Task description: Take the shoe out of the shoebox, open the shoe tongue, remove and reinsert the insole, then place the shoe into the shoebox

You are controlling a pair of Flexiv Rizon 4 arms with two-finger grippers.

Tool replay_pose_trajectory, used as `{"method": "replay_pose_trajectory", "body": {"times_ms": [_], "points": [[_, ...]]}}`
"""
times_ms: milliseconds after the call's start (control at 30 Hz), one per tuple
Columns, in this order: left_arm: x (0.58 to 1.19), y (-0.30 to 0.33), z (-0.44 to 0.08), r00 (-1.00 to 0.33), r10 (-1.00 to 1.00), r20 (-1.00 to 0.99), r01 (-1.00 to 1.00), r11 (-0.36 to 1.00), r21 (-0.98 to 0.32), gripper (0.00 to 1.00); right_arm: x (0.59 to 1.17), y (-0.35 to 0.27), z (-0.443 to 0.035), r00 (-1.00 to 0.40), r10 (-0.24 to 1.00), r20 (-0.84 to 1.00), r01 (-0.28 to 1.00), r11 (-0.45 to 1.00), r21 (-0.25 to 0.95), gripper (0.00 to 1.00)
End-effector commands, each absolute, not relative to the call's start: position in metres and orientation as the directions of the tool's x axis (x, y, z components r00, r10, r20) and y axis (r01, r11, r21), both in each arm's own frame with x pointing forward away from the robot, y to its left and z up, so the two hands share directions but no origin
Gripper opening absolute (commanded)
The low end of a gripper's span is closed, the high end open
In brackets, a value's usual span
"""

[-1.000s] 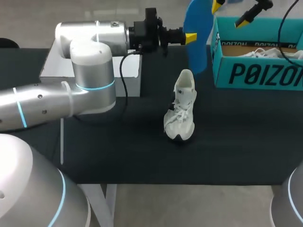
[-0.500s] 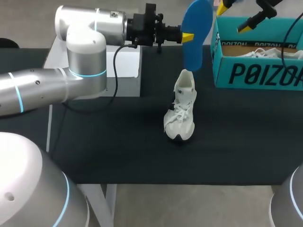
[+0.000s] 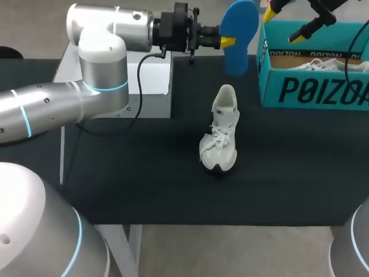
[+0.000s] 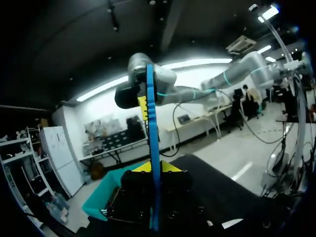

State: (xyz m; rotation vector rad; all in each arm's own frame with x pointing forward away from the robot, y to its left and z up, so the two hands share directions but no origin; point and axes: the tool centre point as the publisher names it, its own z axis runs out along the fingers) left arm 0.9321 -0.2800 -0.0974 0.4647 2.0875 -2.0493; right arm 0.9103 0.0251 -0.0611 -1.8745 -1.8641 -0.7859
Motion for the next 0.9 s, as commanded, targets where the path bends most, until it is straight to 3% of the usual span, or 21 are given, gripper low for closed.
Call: {"method": "replay_pose_trajectory", "body": {"times_ms": [33, 333, 400, 833, 900], "points": [[0.9315, -0.2771, -0.103, -0.838, 0.04, -0.544, 0.531, -0.165, -0.831, 0.0, 0.912, 0.0246, -0.0616, -0.029, 0.777, 0.629, 0.992, -0.053, 0.112, 1.0], [0.9315, -0.2771, -0.103, -0.838, 0.04, -0.544, 0.531, -0.165, -0.831, 0.0, 0.9127, 0.0195, -0.0611, -0.013, 0.768, 0.64, 0.992, -0.072, 0.107, 1.0], [0.9256, -0.2773, -0.1004, -0.766, -0.033, -0.642, 0.639, -0.145, -0.756, 0.0, 0.9135, 0.0206, -0.0608, -0.014, 0.768, 0.64, 0.992, -0.071, 0.107, 1.0], [0.9234, -0.2764, -0.096, -0.8, -0.065, -0.597, 0.599, -0.154, -0.786, 0.0, 0.9183, 0.0237, -0.0646, -0.009, 0.776, 0.63, 0.994, -0.062, 0.091, 1.0], [0.9232, -0.2777, -0.0975, -0.693, -0.017, -0.72, 0.717, -0.113, -0.687, 0.0, 0.919, 0.0239, -0.0646, -0.01, 0.776, 0.631, 0.994, -0.061, 0.09, 1.0]]}}
